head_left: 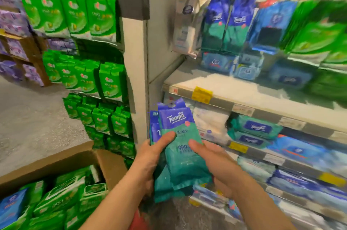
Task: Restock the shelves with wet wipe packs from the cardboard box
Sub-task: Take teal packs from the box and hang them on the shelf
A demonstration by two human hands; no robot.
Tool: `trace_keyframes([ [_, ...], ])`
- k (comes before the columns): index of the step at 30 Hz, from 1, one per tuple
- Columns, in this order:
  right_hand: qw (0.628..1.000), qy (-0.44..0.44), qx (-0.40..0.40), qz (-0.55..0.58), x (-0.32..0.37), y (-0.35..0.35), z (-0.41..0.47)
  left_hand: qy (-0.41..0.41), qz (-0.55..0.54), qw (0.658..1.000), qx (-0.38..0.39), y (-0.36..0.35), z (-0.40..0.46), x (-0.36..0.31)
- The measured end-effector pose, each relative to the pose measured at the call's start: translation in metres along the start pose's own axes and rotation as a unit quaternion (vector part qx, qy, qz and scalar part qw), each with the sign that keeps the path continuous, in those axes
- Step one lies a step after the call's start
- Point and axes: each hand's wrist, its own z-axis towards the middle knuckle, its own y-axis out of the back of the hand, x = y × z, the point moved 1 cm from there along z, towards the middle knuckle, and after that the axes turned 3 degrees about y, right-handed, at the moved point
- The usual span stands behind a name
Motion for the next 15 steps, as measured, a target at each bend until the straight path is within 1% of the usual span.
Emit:
trace_keyframes([
  [2, 1.0, -0.001, -0.015, -0.006, 0.009, 0.02, -0.004, 0.002, 0.013, 1.0, -0.001, -0.018, 0.005, 0.005],
  [6, 0.999, 0.005, -0.038, -0.036, 0.019, 0.052, 0.002, -0.017, 0.072, 0.997, -0.038, -0.046, 0.015, 0.006],
  [8, 0.997, 0.02, -0.065, -0.042, 0.022, 0.063, 0.007, -0.022, 0.088, 0.995, -0.047, -0.056, 0.021, 0.001],
  [12, 0.99, 0.064, -0.112, -0.05, 0.033, 0.075, 0.022, -0.009, 0.102, 0.994, -0.022, -0.071, 0.035, -0.015],
  [15, 0.982, 0.095, -0.143, -0.074, 0.048, 0.084, 0.036, -0.023, 0.101, 0.995, -0.004, -0.081, 0.05, -0.027],
])
